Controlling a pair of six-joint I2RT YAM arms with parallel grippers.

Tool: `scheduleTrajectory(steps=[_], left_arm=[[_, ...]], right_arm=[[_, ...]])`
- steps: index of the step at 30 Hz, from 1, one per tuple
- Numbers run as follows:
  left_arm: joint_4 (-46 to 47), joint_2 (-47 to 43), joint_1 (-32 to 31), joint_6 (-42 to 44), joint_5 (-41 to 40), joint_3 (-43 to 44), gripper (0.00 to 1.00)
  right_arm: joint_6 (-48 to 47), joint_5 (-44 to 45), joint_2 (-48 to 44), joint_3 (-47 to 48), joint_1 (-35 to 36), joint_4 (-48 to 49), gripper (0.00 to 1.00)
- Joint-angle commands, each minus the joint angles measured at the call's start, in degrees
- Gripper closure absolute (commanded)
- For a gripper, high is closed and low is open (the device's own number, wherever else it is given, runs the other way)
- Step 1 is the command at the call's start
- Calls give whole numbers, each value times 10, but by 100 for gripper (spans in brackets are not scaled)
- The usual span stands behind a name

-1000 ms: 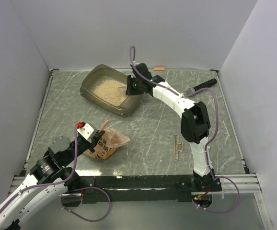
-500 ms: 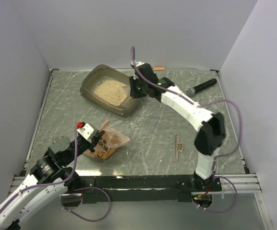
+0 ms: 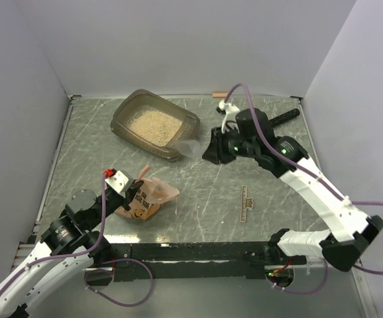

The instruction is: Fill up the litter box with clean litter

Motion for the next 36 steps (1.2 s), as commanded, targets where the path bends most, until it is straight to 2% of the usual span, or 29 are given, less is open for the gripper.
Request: scheduleTrajectory(steps=[1, 5, 13, 22, 30, 36], left_arm=[[43, -10, -2, -16, 2, 10, 99], [44, -7, -3, -16, 3, 9, 99], [43, -7, -3, -16, 4, 10, 99], [43, -11, -3, -17, 6, 10, 99], [45, -15, -3, -17, 7, 10, 99], [44, -12, -2, -17, 2, 10, 99]], right_arm=[[11, -118, -57, -30, 1, -43, 100], [19, -155, -109, -69, 1, -42, 100], [58, -189, -118, -130, 13, 34, 100], [72, -190, -48, -134, 47, 89, 100], [91, -225, 28, -127, 72, 129, 100], [122, -249, 109, -89, 80, 115, 100]])
